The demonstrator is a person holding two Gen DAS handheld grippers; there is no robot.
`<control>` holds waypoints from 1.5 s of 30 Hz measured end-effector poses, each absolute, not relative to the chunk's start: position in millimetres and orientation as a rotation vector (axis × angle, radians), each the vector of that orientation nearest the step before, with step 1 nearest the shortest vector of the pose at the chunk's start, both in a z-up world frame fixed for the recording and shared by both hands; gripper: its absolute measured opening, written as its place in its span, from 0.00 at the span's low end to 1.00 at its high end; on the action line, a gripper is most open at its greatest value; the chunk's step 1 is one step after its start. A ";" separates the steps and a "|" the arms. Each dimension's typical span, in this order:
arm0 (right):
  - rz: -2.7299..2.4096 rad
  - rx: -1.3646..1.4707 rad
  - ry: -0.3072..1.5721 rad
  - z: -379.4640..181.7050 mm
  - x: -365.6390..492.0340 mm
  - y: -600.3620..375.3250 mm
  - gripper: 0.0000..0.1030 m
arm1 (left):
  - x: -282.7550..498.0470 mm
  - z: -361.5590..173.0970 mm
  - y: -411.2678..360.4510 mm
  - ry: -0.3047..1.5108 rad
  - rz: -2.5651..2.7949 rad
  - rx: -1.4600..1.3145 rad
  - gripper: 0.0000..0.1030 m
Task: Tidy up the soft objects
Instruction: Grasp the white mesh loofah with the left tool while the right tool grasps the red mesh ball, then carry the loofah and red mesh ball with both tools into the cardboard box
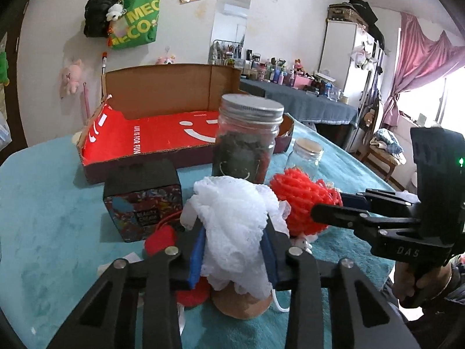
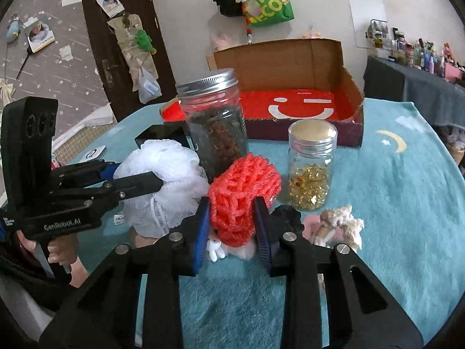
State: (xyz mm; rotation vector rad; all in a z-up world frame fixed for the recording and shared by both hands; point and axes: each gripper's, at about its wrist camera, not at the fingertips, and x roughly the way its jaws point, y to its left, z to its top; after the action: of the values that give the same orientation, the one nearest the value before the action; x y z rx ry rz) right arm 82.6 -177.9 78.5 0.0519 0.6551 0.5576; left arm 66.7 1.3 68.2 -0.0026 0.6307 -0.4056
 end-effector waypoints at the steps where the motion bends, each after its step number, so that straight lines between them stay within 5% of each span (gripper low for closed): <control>1: 0.557 0.055 0.650 79.8 80.0 -179.1 0.27 | 66.0 70.4 1.9 0.628 -0.406 -0.001 0.34; 26: 0.486 0.054 0.522 134.3 65.5 -213.3 0.26 | 64.7 136.8 62.3 0.519 -0.348 -0.065 0.32; 45: 0.585 -0.024 0.499 198.6 172.4 -203.9 0.26 | 167.1 189.3 50.0 0.483 -0.434 0.074 0.32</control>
State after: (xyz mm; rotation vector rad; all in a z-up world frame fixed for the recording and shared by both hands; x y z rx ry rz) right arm 172.4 -203.9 198.6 -0.0238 0.4988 0.5852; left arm 167.1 50.0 189.3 0.0739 0.4834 -0.4341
